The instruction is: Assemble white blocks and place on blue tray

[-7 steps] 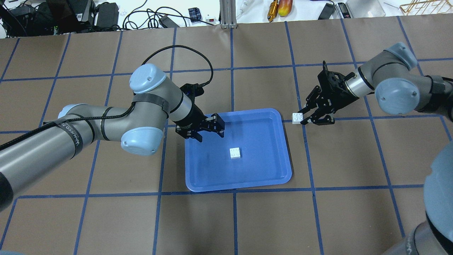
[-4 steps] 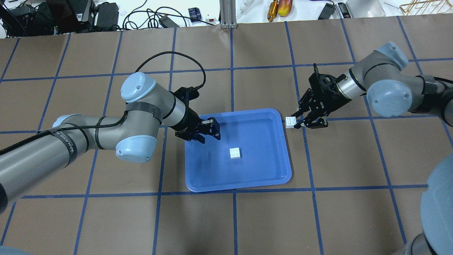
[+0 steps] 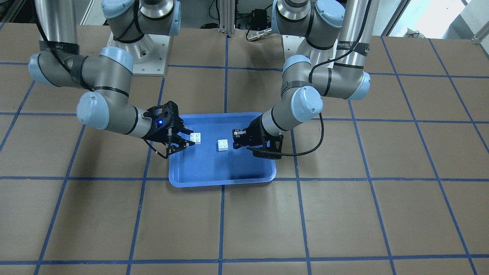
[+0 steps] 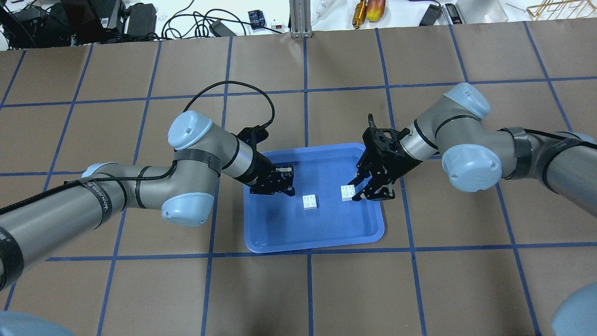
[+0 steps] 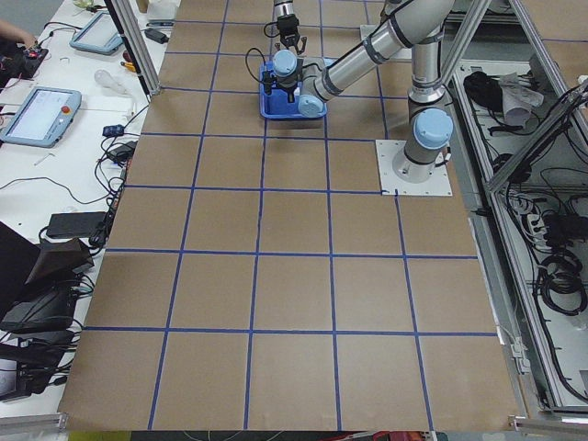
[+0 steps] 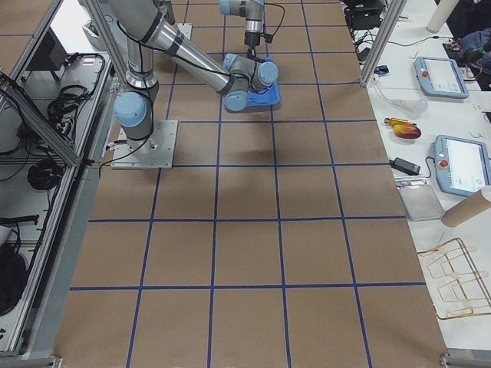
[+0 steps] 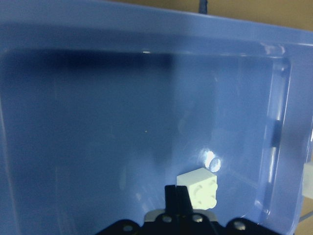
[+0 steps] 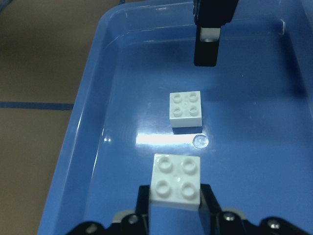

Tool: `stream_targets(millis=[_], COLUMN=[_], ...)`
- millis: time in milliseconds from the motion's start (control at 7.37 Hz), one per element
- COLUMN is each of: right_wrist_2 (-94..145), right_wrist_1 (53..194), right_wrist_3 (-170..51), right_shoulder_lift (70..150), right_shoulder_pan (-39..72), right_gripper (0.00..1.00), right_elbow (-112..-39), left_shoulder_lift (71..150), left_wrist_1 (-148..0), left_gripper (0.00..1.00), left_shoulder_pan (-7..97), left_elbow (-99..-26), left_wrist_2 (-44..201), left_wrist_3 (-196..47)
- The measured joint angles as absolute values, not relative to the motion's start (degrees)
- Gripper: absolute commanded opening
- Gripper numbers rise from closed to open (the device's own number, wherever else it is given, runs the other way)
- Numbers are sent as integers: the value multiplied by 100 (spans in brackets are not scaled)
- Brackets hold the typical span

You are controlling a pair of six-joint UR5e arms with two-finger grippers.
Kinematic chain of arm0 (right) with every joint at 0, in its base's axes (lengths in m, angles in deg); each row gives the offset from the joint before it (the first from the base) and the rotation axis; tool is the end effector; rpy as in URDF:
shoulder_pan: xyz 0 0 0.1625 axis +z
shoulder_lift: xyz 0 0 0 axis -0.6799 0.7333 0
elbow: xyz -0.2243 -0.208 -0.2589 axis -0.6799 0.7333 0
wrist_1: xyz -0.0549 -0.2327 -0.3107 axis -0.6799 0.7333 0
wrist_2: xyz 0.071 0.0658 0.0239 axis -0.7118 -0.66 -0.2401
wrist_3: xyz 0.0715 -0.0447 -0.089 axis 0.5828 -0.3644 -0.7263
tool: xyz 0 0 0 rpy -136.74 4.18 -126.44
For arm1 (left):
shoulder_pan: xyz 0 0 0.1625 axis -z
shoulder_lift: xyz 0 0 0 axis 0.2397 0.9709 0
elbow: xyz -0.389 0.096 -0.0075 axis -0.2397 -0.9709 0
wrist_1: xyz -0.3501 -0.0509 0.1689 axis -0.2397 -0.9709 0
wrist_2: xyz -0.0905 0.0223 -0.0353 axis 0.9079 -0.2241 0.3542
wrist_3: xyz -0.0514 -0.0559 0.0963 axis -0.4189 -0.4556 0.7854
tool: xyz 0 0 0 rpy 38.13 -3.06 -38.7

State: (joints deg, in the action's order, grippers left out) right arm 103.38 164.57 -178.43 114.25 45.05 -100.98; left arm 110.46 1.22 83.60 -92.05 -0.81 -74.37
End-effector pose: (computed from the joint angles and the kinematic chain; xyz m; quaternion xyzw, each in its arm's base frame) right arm 0.1872 -0.4502 0.1669 -0.7000 0.6350 -0.1552 0.2873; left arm -0.2579 -0.4400 0.1542 0.0588 -0.9593 -0.0567 0.2703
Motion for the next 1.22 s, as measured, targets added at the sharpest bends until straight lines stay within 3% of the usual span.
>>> stream_targets(millis=[543,1221], right_wrist_2=[10303,10320], right_wrist_1=[17661,17958], right_wrist_3=[-17157,-16840], right_shoulder_lift=[10789,10716], right_shoulder_pan=[4904,5050], right_gripper=[0,0], right_elbow=[-10104,-10115], left_shoulder_lift=[11067,11051], left_wrist_1=[139,145], left_gripper=[0,0], left_shoulder_pan=[8389,8395], left_elbow=[-9290,-9358], left_wrist_2=[-79,-94], left_wrist_3=[-7553,-7512])
